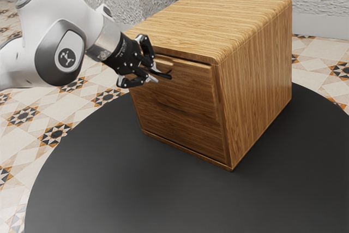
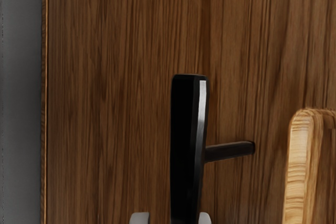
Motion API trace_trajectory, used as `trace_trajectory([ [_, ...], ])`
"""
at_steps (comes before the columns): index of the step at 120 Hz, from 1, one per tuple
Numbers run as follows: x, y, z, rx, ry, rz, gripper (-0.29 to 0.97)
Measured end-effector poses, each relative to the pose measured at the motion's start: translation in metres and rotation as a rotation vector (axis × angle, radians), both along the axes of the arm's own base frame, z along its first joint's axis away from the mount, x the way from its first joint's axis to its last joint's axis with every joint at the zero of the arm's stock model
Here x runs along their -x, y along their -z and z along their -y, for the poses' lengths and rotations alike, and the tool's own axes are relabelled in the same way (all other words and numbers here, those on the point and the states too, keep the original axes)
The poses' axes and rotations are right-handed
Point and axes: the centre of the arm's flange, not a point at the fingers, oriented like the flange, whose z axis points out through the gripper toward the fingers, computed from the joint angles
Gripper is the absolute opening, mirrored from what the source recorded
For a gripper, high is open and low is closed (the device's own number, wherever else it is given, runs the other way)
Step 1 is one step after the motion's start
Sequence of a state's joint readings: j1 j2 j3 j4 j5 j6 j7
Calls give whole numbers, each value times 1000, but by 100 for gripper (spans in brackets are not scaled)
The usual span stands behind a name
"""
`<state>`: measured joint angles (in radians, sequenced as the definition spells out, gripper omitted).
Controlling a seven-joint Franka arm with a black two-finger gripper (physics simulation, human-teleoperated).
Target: Pull the drawer handle with one arm to open the drawer
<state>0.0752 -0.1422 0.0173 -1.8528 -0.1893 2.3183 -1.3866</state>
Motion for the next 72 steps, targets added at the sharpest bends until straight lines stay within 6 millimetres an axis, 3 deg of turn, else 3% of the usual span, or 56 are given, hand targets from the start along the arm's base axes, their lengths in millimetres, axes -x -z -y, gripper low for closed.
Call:
trace_trajectory([
  [72, 24, -4, 4, 23, 33, 10, -3],
])
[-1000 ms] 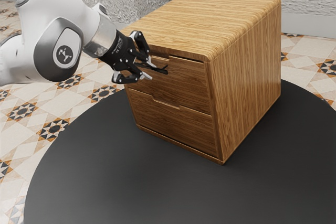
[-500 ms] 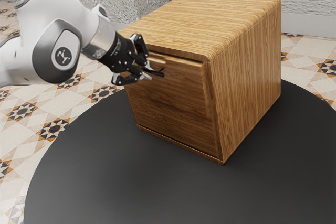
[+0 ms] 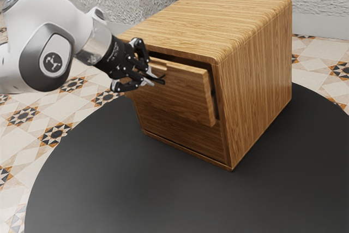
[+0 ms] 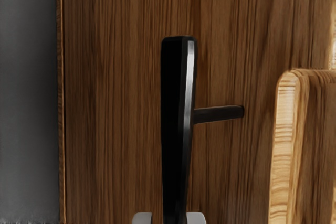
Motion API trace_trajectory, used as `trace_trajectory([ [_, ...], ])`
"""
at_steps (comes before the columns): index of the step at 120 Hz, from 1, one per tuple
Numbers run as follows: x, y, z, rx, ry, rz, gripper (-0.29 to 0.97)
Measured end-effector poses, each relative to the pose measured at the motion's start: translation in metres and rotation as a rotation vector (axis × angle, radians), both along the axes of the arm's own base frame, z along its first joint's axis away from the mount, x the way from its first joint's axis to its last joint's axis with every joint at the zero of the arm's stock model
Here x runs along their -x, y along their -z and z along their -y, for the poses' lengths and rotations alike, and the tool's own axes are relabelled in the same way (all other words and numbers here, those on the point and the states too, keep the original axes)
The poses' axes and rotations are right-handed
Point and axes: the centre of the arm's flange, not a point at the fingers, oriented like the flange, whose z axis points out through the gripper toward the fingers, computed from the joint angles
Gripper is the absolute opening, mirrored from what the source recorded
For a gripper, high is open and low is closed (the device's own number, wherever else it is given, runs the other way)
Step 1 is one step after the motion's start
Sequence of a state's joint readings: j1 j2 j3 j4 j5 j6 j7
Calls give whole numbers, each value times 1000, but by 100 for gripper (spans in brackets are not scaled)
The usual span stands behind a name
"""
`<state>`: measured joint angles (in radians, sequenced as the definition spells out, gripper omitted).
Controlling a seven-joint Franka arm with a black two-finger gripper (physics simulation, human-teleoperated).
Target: Pull the drawer handle with one arm to open the drawer
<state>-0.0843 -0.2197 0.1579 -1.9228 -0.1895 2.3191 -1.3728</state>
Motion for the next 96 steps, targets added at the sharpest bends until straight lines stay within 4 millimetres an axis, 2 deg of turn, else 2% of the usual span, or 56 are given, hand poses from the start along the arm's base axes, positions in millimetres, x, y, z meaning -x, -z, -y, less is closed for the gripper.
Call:
trace_trajectory([
  [33, 16, 1, -1, 6, 3, 0, -2],
  [96, 63, 2, -9, 25, -7, 10, -2],
])
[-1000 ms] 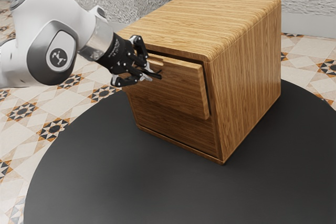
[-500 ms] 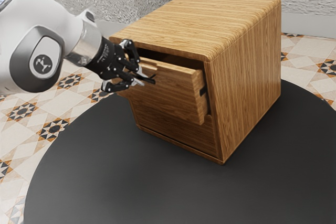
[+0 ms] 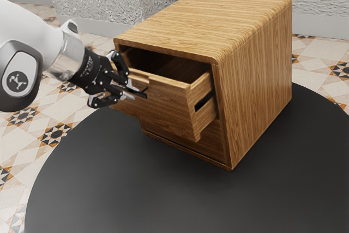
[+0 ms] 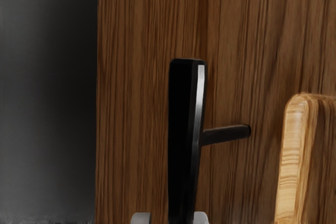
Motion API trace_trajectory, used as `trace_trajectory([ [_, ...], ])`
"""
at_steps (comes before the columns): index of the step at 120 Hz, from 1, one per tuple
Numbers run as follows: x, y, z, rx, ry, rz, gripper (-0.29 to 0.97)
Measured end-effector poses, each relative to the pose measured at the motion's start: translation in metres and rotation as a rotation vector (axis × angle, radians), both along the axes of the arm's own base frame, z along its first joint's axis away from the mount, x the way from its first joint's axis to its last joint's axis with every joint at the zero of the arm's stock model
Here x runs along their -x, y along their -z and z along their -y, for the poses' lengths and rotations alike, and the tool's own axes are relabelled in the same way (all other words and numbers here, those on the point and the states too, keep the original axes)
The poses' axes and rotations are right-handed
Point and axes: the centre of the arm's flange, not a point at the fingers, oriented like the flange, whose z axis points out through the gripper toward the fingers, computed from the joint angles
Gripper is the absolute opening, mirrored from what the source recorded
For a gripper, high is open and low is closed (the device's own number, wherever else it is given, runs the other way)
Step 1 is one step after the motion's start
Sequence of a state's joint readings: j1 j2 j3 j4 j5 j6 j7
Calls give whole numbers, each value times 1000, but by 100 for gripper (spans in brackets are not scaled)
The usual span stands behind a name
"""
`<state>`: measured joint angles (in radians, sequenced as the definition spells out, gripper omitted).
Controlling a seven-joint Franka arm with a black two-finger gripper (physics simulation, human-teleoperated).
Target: Pull the drawer handle with one arm to open the drawer
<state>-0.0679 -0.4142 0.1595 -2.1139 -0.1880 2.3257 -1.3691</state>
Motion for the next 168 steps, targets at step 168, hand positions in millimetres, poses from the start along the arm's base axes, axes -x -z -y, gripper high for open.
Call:
trace_trajectory([
  [168, 96, -11, 8, 2, -2, 72, -5],
])
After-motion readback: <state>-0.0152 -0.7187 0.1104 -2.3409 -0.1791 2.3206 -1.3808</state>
